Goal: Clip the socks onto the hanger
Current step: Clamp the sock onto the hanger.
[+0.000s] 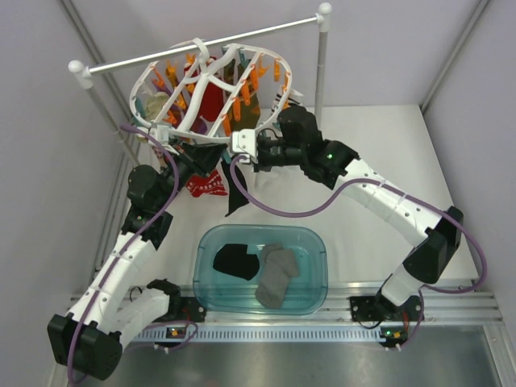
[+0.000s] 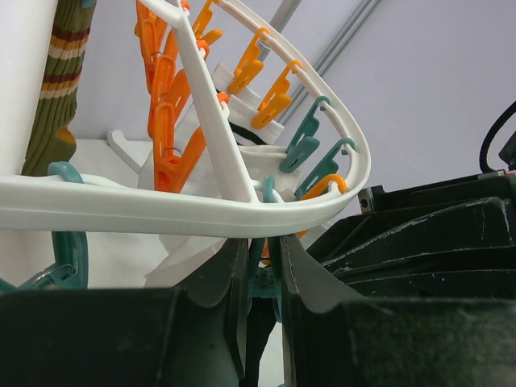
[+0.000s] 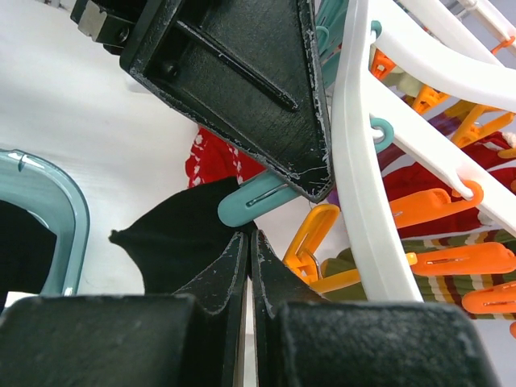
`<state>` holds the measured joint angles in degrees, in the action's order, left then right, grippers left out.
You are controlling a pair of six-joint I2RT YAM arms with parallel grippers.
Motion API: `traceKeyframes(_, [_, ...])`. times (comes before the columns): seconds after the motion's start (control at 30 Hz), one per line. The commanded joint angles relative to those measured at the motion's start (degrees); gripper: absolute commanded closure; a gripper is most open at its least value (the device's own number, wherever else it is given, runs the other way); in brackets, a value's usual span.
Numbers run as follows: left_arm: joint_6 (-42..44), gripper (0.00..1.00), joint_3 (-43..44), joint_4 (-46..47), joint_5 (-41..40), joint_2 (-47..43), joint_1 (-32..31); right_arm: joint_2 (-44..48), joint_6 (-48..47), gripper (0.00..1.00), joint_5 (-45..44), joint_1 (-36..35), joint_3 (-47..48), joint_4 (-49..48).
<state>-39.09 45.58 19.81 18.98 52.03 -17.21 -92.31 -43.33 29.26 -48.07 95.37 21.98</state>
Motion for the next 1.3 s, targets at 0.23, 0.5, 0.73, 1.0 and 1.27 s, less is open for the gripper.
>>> traceKeyframes(0.23, [-0.6,1.00,-0.9,-2.2,3.2,-0.3,-0.2,1.5,3.4,1.00,1.0,0.5,2.2,-6.3])
traceKeyframes(0.5, [-0.3,0.86,-0.9,-3.8,1.1,-1.1,-0.2,2.3,5.2,1.00,1.9,0.5,1.4,-6.9])
traceKeyframes(0.73, [-0.8,0.55,-0.6,-4.1,-0.8,-2.4,-0.2,2.8,6.2,1.00,2.2,0.5,0.8,-6.4])
traceKeyframes(1.0, [-1.3,0.42,-1.0,-3.6,-2.1,-4.7,-0.2,2.4,7.3,1.00,1.9,0.5,1.0,-7.4])
traceKeyframes(1.27, [-0.9,0.30,-0.8,-7.8,-5.8,-7.5,-0.2,2.4,9.1,0.77,-0.6,0.5,1.0,-8.5])
